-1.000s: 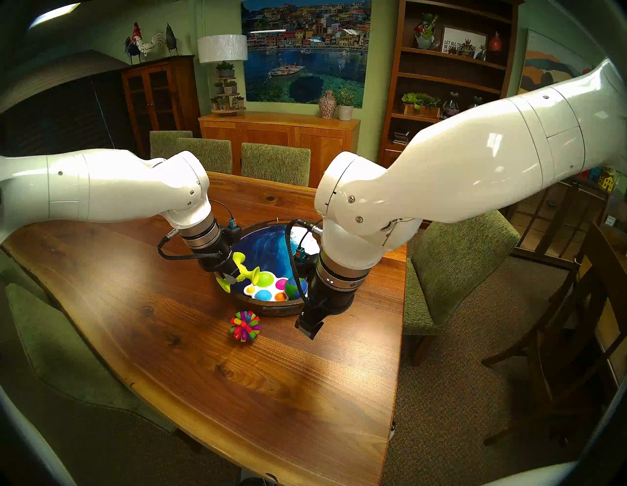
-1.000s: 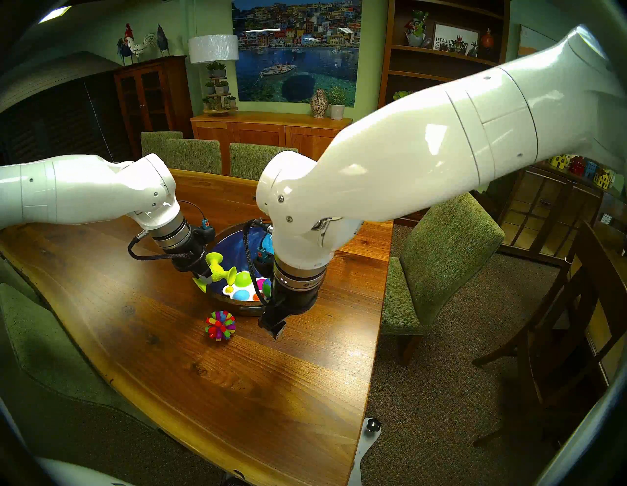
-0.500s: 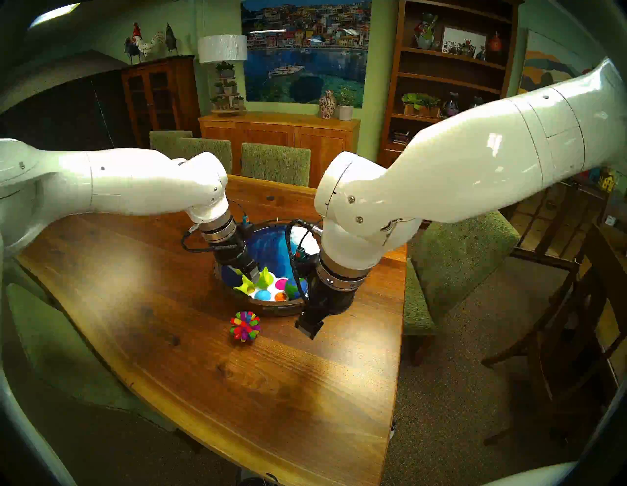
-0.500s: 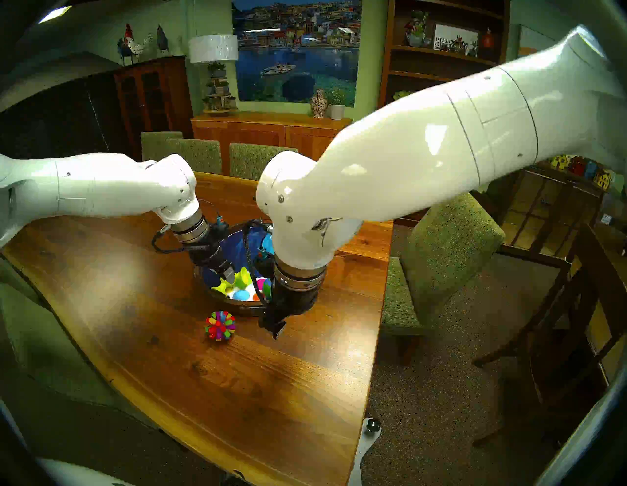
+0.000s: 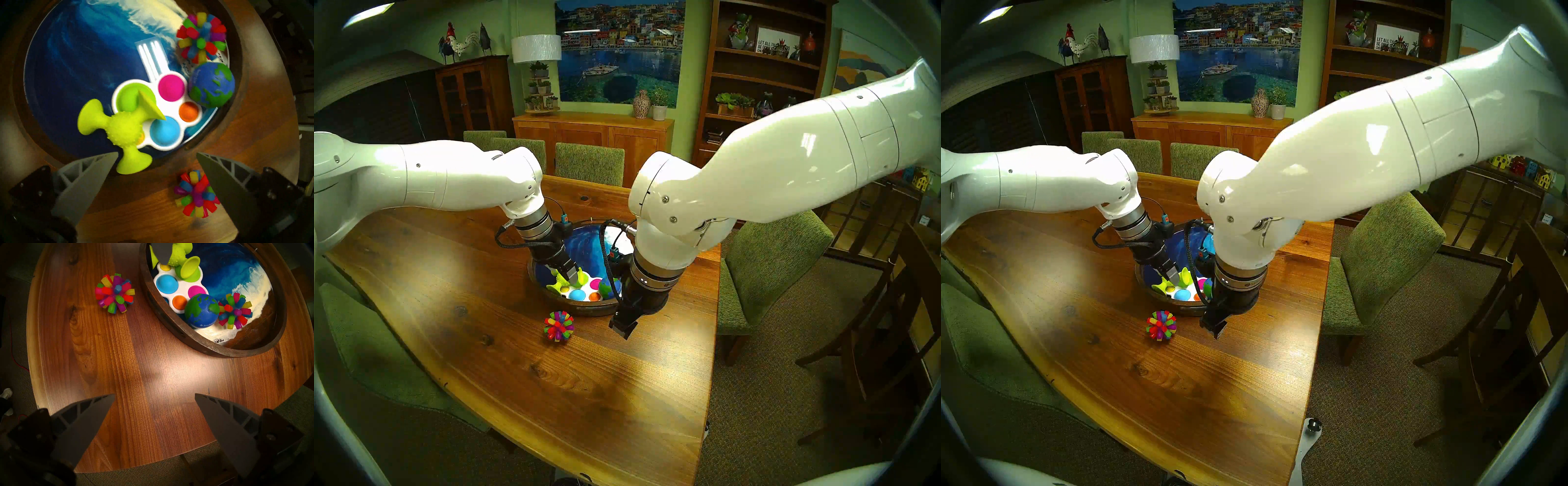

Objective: Put toys in center tray

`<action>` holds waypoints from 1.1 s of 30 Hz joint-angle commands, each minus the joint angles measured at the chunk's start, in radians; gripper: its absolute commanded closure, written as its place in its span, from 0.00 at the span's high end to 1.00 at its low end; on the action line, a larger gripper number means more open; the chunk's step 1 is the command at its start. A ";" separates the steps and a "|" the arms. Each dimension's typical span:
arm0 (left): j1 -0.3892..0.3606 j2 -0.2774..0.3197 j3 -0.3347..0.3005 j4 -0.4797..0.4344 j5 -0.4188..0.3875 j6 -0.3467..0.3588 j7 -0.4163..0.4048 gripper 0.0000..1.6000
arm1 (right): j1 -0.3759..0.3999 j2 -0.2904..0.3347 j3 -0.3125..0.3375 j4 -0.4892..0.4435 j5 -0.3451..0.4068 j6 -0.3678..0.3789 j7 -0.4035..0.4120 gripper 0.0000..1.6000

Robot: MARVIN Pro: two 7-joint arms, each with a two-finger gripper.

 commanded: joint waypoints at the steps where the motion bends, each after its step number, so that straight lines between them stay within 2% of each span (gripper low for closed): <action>1: -0.101 0.065 0.046 -0.123 0.048 0.002 -0.055 1.00 | 0.017 0.006 0.015 0.004 -0.001 -0.001 0.001 1.00; 9: -0.158 0.130 0.094 -0.270 0.091 0.002 -0.066 1.00 | 0.016 0.005 0.014 0.005 -0.001 -0.001 0.000 1.00; 13: -0.193 0.188 0.096 -0.370 0.127 0.002 -0.060 1.00 | 0.016 0.005 0.014 0.004 -0.001 -0.001 0.000 1.00; 17: -0.207 0.220 0.094 -0.422 0.155 0.002 -0.046 1.00 | 0.017 0.005 0.014 0.004 0.000 -0.001 0.000 1.00; 20: -0.232 0.241 0.113 -0.481 0.188 0.002 -0.011 1.00 | 0.018 0.006 0.015 0.004 0.000 -0.001 0.001 1.00; 21: -0.252 0.265 0.122 -0.532 0.204 0.002 0.021 1.00 | 0.018 0.006 0.015 0.004 0.000 0.000 0.001 1.00; 24: -0.257 0.290 0.122 -0.574 0.223 0.002 0.093 1.00 | 0.019 0.007 0.016 0.003 0.000 0.000 0.001 1.00; 26: -0.276 0.334 0.120 -0.640 0.228 0.002 0.156 1.00 | 0.019 0.007 0.016 0.003 0.000 0.001 0.001 1.00; 27: -0.270 0.323 0.118 -0.619 0.231 0.002 0.138 1.00 | 0.020 0.007 0.016 0.003 0.000 0.001 0.002 1.00; 28: -0.282 0.352 0.117 -0.664 0.229 0.002 0.185 1.00 | 0.020 0.007 0.016 0.003 0.000 0.001 0.002 1.00; 30: -0.279 0.361 0.113 -0.673 0.228 0.002 0.195 1.00 | 0.020 0.008 0.016 0.003 0.000 0.001 0.002 1.00; 33: -0.267 0.374 0.106 -0.692 0.197 0.002 0.265 1.00 | 0.020 0.008 0.017 0.003 0.000 0.002 0.003 1.00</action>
